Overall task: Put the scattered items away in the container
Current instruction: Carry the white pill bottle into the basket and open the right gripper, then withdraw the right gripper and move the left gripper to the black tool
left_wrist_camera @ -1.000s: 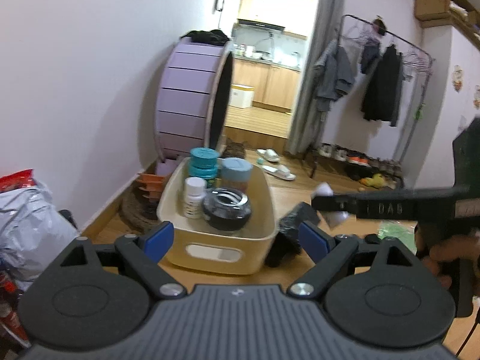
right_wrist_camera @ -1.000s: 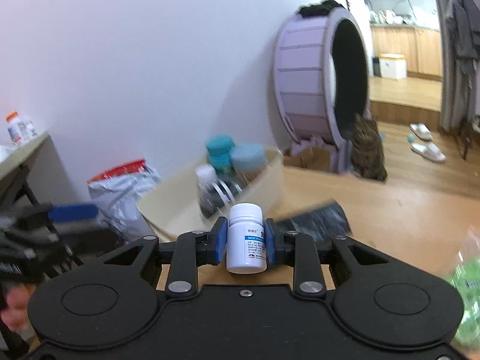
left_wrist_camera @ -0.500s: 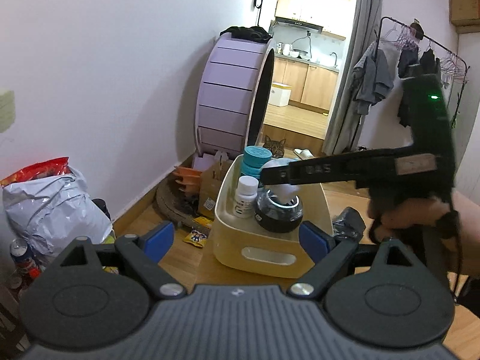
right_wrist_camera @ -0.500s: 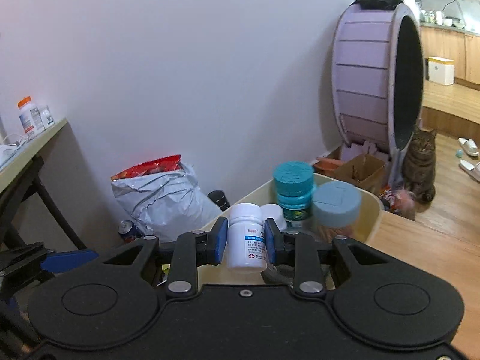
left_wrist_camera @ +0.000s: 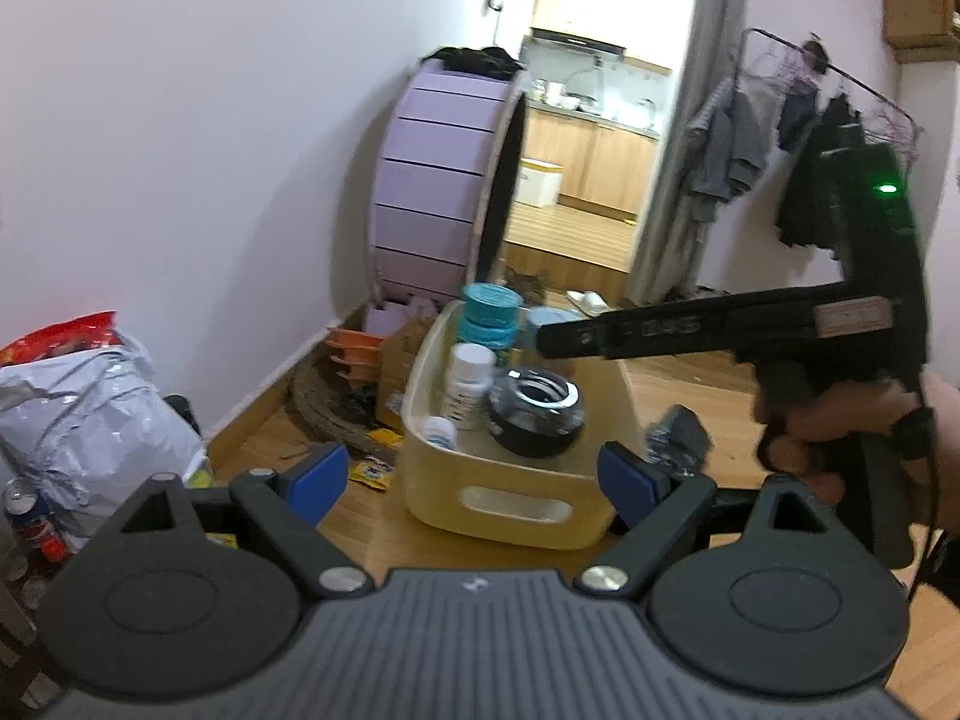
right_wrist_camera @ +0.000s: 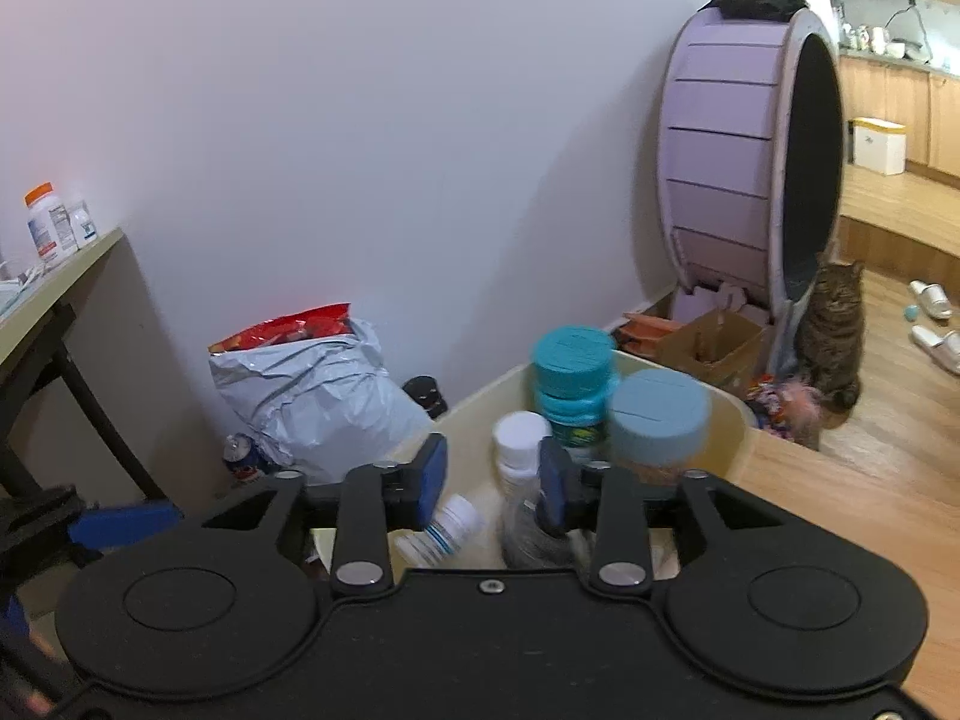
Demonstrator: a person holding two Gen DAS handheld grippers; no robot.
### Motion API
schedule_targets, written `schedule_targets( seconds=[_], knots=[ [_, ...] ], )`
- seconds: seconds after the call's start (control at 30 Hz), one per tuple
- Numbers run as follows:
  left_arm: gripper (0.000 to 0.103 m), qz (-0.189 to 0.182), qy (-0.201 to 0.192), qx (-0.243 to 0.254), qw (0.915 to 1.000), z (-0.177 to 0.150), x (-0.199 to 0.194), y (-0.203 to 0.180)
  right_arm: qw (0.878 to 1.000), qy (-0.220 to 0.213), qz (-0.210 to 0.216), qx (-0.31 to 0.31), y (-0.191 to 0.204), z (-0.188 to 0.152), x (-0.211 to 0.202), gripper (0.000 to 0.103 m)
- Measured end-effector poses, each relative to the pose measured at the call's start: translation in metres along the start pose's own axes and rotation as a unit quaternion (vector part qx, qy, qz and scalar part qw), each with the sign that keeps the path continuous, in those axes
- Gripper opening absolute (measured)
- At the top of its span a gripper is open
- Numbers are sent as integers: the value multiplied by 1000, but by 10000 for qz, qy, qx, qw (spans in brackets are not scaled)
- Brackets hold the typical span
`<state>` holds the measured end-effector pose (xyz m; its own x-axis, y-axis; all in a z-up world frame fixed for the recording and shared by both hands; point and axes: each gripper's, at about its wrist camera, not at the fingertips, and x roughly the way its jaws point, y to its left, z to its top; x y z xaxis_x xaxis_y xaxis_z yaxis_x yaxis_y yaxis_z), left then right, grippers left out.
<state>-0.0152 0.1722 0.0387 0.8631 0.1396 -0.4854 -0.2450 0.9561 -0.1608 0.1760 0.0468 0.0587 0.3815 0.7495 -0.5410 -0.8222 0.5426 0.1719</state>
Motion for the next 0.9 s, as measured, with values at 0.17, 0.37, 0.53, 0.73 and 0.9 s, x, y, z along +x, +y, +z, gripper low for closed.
schedule_targets(
  seconds=[0.17, 0.37, 0.53, 0.73, 0.9],
  knots=[
    [90, -394, 0, 285, 9988, -6, -1, -18, 9987, -128, -482, 67, -24, -18, -55, 58],
    [90, -656, 76, 548, 9963, -14, 5, -40, 9922, -113, -1195, 324, -53, -62, -128, 63],
    [90, -908, 161, 675, 9934, -21, 8, -58, 9853, -29, -1599, 602, -73, -97, -170, 66],
    [90, -1013, 234, 1139, 9880, -38, 11, -85, 9821, 60, -1727, 752, -87, -126, -195, 70],
    [90, -1297, 393, 1041, 9853, -45, 15, -105, 9846, 216, -1617, 634, -90, -144, -200, 71]
  ],
)
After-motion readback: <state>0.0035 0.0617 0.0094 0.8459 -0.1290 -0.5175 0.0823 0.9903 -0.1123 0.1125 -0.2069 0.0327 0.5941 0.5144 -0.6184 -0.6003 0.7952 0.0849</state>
